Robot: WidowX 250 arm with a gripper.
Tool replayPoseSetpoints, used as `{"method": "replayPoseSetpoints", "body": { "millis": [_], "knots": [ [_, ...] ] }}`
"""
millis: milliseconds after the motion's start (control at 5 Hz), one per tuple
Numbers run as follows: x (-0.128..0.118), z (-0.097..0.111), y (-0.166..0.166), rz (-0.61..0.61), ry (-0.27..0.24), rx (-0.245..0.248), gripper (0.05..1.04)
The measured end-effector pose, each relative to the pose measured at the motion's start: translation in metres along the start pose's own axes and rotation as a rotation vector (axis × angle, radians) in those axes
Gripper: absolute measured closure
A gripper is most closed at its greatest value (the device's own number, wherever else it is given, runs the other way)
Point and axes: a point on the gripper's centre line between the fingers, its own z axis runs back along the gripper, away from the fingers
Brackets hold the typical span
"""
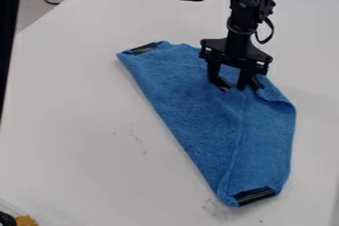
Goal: Unfold the cloth from top right to bottom left
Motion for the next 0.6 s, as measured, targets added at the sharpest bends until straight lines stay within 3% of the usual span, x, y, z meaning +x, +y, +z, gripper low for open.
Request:
{"method": "replayPoseSetpoints", "body": {
  "millis": [200,600],
  "knots": [
    [-0.0011,-0.0010,0.0008,0.009,0.003,0.001,0.709],
    [-0.0021,-0.0003,0.0021,0.005,0.009,0.012,0.974]
  ]
}}
